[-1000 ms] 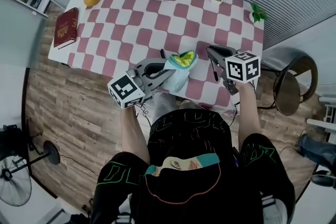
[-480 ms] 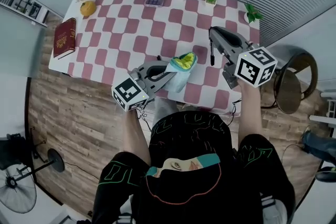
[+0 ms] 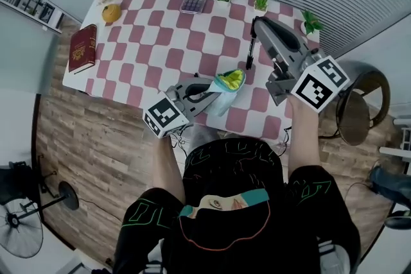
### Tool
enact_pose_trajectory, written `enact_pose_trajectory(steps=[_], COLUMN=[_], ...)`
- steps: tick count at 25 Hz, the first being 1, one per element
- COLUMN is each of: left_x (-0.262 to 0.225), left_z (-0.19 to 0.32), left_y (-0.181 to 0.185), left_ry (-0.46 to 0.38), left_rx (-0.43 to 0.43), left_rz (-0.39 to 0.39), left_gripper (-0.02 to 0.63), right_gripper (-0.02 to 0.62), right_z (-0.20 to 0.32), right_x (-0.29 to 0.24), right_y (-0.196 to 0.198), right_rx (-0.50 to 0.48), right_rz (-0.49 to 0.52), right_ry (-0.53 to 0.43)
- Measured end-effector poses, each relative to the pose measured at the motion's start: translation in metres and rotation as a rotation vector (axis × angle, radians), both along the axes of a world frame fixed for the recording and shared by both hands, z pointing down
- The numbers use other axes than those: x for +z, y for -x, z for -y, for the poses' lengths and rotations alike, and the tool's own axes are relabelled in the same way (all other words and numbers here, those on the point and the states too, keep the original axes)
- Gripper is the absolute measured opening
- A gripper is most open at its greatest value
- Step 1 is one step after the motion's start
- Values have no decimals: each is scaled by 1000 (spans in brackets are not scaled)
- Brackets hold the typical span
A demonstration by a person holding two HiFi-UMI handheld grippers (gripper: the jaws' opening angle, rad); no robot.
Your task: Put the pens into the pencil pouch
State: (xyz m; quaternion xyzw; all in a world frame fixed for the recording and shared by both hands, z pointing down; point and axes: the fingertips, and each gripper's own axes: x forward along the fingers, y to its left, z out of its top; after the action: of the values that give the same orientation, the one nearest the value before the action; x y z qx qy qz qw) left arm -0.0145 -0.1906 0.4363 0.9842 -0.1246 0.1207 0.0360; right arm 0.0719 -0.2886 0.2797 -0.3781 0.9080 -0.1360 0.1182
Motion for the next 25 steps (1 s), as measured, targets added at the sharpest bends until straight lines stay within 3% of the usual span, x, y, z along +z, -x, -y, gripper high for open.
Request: enact_pose_trajectory(steps=[11,25], left_x=[-5,-13], left_z=[7,27], left_y=[-3,-11], left_ry=[-20,-60], left_rx=[-16,-86], left_rz=[-3,-34], left_gripper=[11,9], right_gripper=[41,41], right_z=[5,-1], right_x=[17,58], right_y=[35,27], right_rx=[-77,-68], right_rz=[33,86], right_ry=[35,155])
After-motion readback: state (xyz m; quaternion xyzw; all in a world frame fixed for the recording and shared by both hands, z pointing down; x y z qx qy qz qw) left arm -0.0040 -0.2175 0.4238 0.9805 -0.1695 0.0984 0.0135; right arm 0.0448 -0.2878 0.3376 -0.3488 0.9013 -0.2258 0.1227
